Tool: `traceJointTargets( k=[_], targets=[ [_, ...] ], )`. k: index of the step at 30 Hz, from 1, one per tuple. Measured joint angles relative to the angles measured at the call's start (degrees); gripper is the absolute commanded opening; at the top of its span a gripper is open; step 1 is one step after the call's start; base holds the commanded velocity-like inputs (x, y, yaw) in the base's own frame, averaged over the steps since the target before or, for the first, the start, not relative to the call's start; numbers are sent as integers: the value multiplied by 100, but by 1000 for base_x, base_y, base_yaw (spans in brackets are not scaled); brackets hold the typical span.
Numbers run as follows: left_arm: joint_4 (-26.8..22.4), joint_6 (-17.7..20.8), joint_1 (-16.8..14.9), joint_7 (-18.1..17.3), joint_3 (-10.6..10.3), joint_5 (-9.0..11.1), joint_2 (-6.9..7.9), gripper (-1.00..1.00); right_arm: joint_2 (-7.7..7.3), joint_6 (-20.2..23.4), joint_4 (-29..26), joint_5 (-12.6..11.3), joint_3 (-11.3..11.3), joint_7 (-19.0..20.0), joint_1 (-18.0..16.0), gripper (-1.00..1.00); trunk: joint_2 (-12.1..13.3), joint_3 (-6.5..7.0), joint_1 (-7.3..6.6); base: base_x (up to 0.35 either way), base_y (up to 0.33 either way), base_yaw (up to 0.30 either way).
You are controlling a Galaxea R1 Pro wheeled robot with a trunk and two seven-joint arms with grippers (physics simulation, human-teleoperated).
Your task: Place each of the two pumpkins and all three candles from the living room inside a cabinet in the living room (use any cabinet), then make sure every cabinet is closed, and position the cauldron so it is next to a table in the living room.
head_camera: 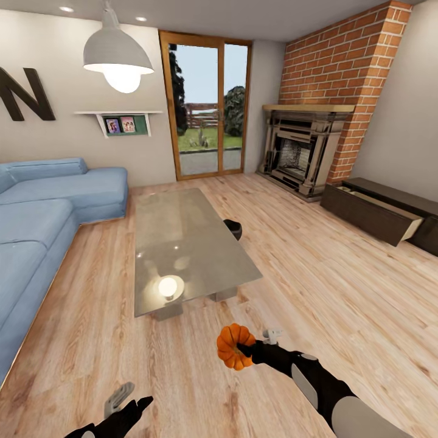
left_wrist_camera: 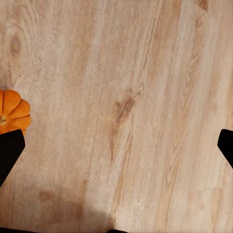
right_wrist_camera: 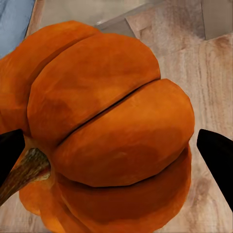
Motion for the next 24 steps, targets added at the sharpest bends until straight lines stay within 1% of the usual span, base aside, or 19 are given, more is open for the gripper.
traceJointTargets(
  k=[2,3,5,8,11,13,14,16,17,18,19,20,21,22,23,24],
  targets=[
    [-27,0,0,-3,-5,-3,0,100,6,14,-21,-6,-1,256,0,-100,0,0,0,0,0,0],
    [-46,4,-1,-5,-9,-4,0,100,9,39,-41,-12,3,490,1,-100,0,0,0,0,0,0],
    [-78,7,0,-14,-16,-3,8,100,11,107,-126,-15,-11,972,1,-100,-79,-35,43,0,0,0],
    [-169,19,-5,-21,-19,-2,30,100,12,288,-383,-30,-30,1338,0,-100,-199,-89,109,0,0,0],
    [-518,75,-12,-13,-18,7,63,100,14,667,-822,-29,-30,1486,1,-100,-320,-143,175,0,0,0],
    [-818,203,-10,-8,-3,18,95,100,14,1059,-1287,-37,-26,1519,1,-100,-400,-178,219,0,0,0],
    [-924,362,-13,-4,14,24,126,100,14,1305,-1581,-46,-24,1522,2,-100,-440,-196,241,0,0,0],
    [-1051,769,-17,-3,89,50,240,100,14,1832,-2236,-68,-25,1520,6,-100,-520,-232,285,0,0,0],
    [-1070,864,-19,-1,123,63,277,100,13,1960,-2409,-71,-26,1516,7,-100,-560,-250,307,0,0,0],
    [-1096,1006,-25,4,201,87,348,100,9,2198,-2723,-22,-24,1515,9,-100,-600,-269,329,0,0,0],
    [-1112,1103,-48,12,276,117,421,100,8,2479,-3059,-117,-36,1515,8,-100,-641,-286,350,0,0,0],
    [-1123,1170,-95,18,333,139,478,100,6,2756,-3365,-132,-38,1508,9,-100,-681,-304,373,0,0,0],
    [-1127,1197,-125,18,355,147,502,100,3,2889,-3506,-118,-39,1503,10,-100,-721,-322,395,0,0,0],
    [-1124,1233,-190,19,387,161,545,100,-2,3144,-3746,-148,-49,1503,10,-100,-761,-340,417,0,0,0],
    [-1126,1282,-277,16,417,177,607,100,-8,3500,-4064,-317,-137,1498,8,-100,-801,-357,439,0,0,0],
    [-1130,1311,-304,16,423,180,625,100,-9,3648,-4186,-436,-182,1487,9,-100,-841,-376,460,0,0,0]
  ],
)
